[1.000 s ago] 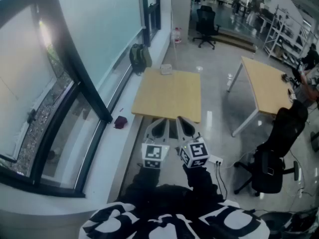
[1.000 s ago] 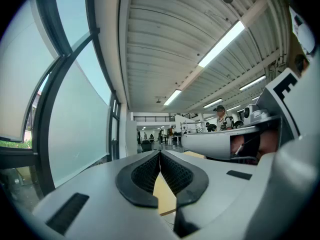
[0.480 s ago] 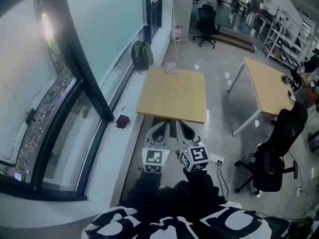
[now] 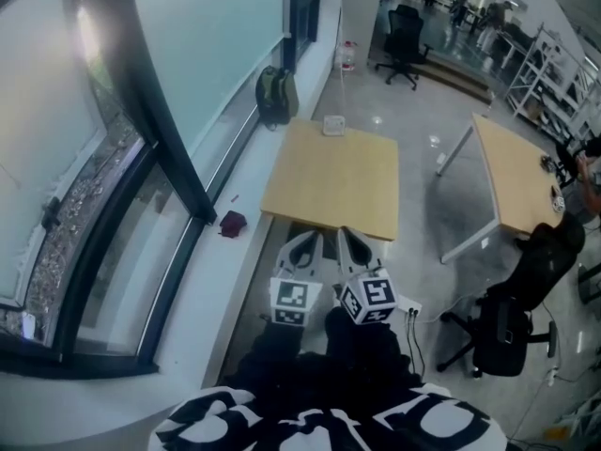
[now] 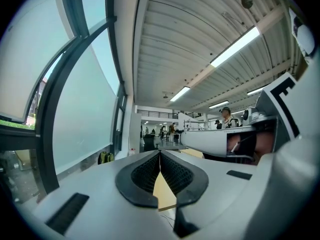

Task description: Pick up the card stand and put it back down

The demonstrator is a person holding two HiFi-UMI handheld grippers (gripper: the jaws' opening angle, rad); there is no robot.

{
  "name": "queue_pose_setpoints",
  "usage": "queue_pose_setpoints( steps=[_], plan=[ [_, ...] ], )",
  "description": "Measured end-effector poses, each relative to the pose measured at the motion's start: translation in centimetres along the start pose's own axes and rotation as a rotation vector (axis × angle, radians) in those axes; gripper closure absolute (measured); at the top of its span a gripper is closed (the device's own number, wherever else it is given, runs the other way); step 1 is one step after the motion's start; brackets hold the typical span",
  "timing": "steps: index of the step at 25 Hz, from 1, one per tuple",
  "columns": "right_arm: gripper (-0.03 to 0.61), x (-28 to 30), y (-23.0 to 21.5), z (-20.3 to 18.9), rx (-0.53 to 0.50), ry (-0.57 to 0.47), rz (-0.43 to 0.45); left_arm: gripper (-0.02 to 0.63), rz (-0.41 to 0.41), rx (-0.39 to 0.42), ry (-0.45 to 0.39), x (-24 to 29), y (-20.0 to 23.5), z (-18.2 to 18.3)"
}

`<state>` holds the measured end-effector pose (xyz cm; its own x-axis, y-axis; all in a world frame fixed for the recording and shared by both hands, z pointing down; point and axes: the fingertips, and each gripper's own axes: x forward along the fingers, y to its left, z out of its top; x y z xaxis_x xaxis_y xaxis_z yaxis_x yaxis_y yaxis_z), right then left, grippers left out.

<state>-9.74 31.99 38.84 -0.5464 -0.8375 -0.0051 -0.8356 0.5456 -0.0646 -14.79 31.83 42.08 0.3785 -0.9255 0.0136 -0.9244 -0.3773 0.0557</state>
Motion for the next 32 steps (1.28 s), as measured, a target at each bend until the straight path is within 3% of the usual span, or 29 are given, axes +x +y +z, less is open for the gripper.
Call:
queue_pose_setpoints(
  steps=[10, 23, 32],
  plan=[
    [0.557, 11.2, -6.0, 0.9, 0.022, -0.006, 0.085, 0.603, 0.091, 0.024, 0.022, 10.6, 6.0, 0.6],
    [0.557, 24.2, -21.6, 3.9, 0.048, -0.017, 0.159, 0.603, 0.116, 0.046, 0.023, 31.2, 6.3, 2.9],
    [0.557, 28.7, -31.6, 3.3, 0.111, 0.015, 0.128, 0.603, 0.104, 0.043, 0.069, 40.8, 4.3, 1.9]
  ],
)
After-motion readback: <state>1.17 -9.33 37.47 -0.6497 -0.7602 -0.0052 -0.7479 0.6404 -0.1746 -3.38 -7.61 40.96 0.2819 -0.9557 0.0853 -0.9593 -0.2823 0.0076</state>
